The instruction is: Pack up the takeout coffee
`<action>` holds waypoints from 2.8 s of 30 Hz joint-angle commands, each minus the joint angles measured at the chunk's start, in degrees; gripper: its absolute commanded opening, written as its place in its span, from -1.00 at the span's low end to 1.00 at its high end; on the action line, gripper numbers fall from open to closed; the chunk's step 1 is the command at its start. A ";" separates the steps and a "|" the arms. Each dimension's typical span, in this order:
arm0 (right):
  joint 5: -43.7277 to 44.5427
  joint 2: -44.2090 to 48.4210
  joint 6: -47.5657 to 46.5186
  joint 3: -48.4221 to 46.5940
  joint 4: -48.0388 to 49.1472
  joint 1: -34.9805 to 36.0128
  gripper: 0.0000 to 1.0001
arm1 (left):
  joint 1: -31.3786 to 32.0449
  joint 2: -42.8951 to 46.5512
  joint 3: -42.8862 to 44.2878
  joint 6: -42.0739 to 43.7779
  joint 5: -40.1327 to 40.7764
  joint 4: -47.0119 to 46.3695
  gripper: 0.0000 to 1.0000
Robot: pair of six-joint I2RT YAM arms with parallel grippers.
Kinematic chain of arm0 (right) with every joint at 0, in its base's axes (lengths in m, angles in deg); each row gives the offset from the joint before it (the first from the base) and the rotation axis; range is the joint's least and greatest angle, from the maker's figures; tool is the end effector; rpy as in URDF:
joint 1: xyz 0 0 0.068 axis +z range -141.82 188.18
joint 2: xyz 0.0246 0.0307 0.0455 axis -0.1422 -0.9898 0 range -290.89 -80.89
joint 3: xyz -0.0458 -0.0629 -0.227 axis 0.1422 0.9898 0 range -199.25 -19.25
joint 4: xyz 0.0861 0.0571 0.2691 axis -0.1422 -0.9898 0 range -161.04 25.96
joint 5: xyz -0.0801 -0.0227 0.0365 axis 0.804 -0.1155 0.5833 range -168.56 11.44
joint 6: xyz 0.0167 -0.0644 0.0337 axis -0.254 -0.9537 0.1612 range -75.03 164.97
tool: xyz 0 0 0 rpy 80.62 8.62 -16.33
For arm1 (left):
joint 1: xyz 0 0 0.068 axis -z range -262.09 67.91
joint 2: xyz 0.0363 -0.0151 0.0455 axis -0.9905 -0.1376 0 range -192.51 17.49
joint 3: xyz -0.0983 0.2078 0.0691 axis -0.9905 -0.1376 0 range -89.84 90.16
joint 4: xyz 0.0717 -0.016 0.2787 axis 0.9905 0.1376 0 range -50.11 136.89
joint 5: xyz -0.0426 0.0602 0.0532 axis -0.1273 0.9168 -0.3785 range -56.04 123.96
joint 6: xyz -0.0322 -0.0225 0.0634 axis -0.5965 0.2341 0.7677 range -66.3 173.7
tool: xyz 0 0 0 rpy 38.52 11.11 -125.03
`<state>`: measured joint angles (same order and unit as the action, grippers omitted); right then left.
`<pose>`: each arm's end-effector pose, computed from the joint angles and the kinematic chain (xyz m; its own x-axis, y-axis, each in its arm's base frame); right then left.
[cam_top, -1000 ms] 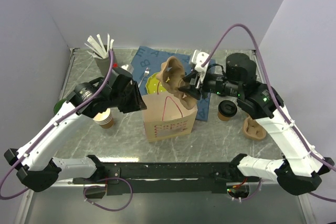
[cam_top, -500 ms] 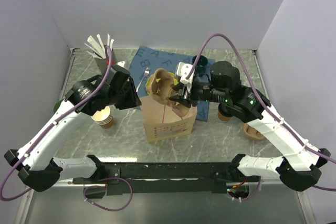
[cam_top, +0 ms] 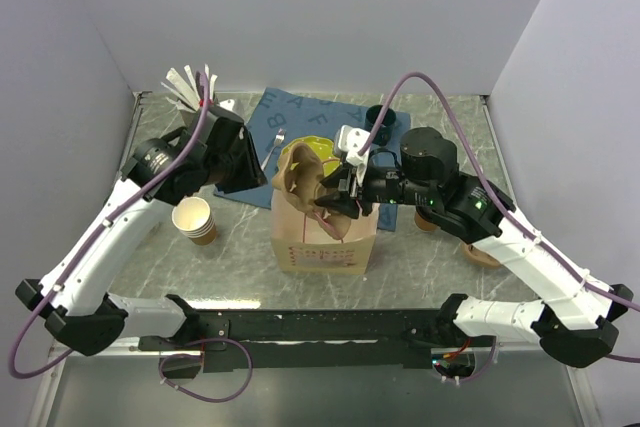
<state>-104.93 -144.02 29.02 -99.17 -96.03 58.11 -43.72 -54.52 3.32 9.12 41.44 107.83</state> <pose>0.1629 0.2368 0.4208 0.1019 -0.2612 -0.9599 -0.9709 0.1839 -0.1531 0.2210 -0.1646 0.3876 -0.7900 -0.2622 -0.5542 -0.0125 0.9107 -0.4130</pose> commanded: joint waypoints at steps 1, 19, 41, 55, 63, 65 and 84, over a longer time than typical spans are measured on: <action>-1.05 1.87 5.57 1.34 5.62 0.87 -0.27 | -1.37 -1.03 6.15 0.90 1.22 2.72 -0.17; 5.36 4.69 8.38 5.91 7.72 0.87 -0.28 | -1.54 13.65 -13.71 -10.18 -29.81 -21.18 0.13; 9.32 7.15 11.90 9.43 10.89 0.78 -0.29 | -1.46 26.04 -37.61 2.38 -42.64 -52.46 0.21; 10.11 6.97 13.57 9.78 11.77 0.78 -0.30 | -1.46 20.95 -37.62 8.45 -46.07 -56.17 0.32; 10.81 6.71 13.66 9.69 11.68 0.78 -0.31 | -1.37 20.50 -39.29 7.93 -47.56 -59.50 0.27; 10.90 6.62 13.75 9.70 11.60 0.87 -0.31 | -1.19 20.33 -39.90 7.40 -47.56 -60.56 0.25; 11.69 5.92 15.15 10.14 12.65 0.87 -0.31 | 0.83 19.80 -41.84 6.96 -49.41 -63.90 0.02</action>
<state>-94.17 -138.43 43.16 -89.29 -87.17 58.57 -43.74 -34.85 -37.75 16.40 -5.88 48.75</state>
